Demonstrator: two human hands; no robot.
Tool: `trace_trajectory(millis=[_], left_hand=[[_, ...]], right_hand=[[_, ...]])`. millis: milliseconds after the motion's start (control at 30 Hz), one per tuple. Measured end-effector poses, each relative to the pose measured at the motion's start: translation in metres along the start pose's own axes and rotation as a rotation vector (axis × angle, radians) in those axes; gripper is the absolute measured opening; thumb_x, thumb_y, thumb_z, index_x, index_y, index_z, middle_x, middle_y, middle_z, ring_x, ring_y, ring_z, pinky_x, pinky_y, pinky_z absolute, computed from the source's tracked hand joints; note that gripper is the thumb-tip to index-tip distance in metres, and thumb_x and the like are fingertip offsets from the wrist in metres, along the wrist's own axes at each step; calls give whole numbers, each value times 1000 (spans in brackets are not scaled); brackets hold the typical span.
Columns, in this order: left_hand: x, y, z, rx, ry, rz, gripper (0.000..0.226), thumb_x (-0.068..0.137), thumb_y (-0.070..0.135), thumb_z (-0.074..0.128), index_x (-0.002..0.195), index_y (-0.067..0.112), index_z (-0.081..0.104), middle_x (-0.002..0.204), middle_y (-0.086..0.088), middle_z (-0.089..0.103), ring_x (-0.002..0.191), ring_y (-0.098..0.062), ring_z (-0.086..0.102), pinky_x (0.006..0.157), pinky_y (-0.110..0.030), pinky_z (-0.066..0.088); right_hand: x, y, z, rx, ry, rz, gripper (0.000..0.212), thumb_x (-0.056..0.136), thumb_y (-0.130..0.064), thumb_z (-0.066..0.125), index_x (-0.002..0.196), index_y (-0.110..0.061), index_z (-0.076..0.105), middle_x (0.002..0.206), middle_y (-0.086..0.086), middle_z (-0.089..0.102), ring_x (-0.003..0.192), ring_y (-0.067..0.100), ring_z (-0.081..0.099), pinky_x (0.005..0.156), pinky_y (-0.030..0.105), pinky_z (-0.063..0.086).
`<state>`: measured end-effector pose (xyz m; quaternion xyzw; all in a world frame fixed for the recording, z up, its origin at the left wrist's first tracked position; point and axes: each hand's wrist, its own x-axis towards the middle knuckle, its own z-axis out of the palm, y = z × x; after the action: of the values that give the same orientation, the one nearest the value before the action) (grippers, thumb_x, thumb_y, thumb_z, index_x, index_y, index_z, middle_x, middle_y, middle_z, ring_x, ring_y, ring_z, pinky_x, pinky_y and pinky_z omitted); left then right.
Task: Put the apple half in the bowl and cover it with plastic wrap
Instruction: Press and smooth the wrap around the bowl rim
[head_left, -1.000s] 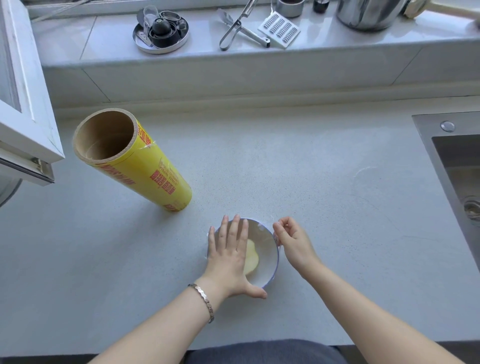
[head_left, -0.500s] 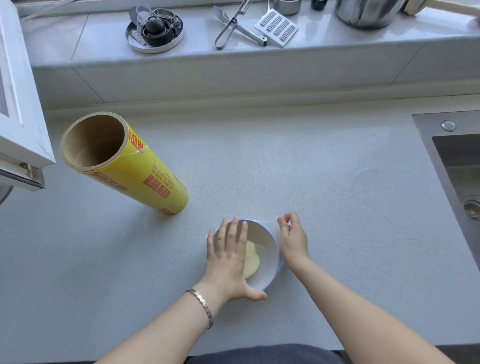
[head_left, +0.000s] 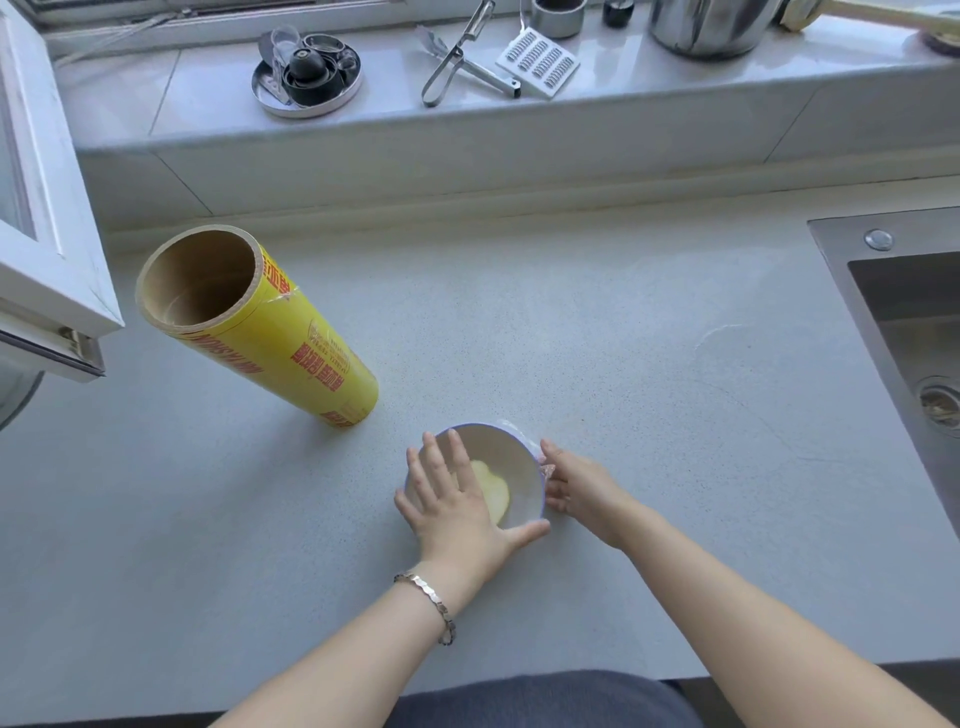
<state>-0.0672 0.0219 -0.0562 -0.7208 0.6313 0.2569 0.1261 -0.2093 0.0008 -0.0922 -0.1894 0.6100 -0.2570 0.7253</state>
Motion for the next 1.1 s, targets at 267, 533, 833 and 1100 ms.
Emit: trace_trajectory(millis=[267,533,833,1100], left_hand=[[17,-17,-22,288,-63,434,143,50,79,62,142,15,-27,153,-10,-31,139,-34,-30,113,-52,-11],[25,-17,-16,371,-94,466,144,51,78,62,141,11,-28,154,-10,-27,138,-37,-30,111,-58,-14],[25,-17,-18,352,-91,448,143,52,78,62,141,9,-27,155,-7,-23,141,-34,-26,113,-55,-13],[22,-14,-12,275,-61,327,143,51,80,59,141,11,-28,155,-8,-23,141,-35,-24,113,-57,-8]], right_hand=[[-3,7,1,28,81,-190,26,94,-19,44,71,-16,54,76,0,58,73,12,54,77,27,42],[-5,-6,23,86,351,-258,25,98,-22,31,73,-19,36,57,-1,31,44,8,30,47,19,31],[-6,-1,1,-276,520,-321,20,96,-27,37,79,-16,42,58,2,37,54,20,38,49,28,27],[11,0,13,-679,494,-373,22,96,-26,35,84,-9,43,75,13,52,71,28,46,62,33,30]])
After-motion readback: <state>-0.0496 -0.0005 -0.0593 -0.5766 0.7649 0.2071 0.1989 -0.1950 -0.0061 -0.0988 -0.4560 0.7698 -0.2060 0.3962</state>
